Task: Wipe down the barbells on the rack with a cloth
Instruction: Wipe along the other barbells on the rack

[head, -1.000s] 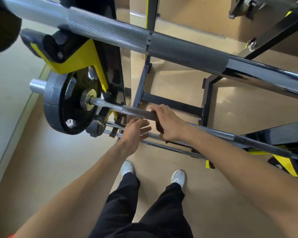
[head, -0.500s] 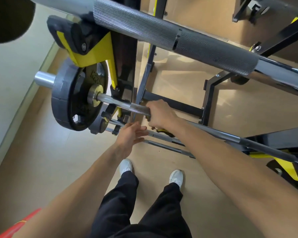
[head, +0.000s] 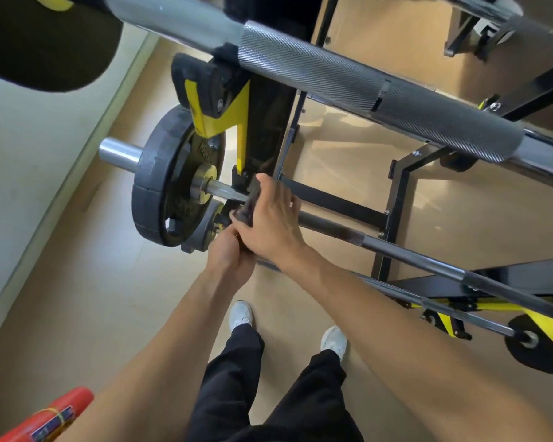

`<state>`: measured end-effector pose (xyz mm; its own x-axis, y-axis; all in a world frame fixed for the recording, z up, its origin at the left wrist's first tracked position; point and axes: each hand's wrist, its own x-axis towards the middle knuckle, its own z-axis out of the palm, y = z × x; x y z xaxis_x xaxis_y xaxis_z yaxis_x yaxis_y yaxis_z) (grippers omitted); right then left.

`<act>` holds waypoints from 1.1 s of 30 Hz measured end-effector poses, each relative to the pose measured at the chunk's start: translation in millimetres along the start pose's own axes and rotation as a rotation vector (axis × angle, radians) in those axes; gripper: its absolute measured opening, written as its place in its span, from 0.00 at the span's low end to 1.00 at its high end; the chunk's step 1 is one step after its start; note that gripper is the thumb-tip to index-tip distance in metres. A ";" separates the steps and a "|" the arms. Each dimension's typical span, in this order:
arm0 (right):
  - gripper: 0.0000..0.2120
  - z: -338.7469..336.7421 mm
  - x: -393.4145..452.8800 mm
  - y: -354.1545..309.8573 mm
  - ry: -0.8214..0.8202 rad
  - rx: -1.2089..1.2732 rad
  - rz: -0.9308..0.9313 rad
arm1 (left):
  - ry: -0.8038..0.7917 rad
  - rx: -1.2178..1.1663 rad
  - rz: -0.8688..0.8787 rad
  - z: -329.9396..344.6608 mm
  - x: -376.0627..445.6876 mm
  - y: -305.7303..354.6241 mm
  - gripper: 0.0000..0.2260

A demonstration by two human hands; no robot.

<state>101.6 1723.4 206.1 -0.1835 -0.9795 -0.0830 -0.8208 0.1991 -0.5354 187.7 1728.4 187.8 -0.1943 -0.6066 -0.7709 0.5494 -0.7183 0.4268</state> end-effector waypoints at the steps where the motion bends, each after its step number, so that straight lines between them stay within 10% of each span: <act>1: 0.36 -1.4 -7.5 4.0 0.067 -0.036 -0.031 | 0.010 -0.006 -0.013 -0.2 0.0 2.8 0.17; 8: 0.15 21.5 -8.3 -1.1 0.244 0.004 -0.207 | 0.002 -0.269 -0.100 1.3 -4.0 1.7 0.18; 19: 0.20 28.0 -12.9 -7.1 0.158 -0.217 -0.303 | -0.113 -0.317 -0.085 -2.3 -14.4 -12.4 0.15; 23: 0.20 32.3 -40.3 8.9 0.091 -0.160 -0.274 | 0.053 0.097 -0.011 -14.2 -7.4 -29.1 0.11; 33: 0.29 27.4 -96.2 85.0 -0.488 0.490 0.480 | 0.257 0.347 -0.092 -50.2 -17.9 -107.4 0.10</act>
<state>64.2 1833.7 145.5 -0.1059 -0.7171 -0.6889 -0.3652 0.6724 -0.6438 172.9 1833.5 132.1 0.0026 -0.4618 -0.8870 0.2249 -0.8640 0.4505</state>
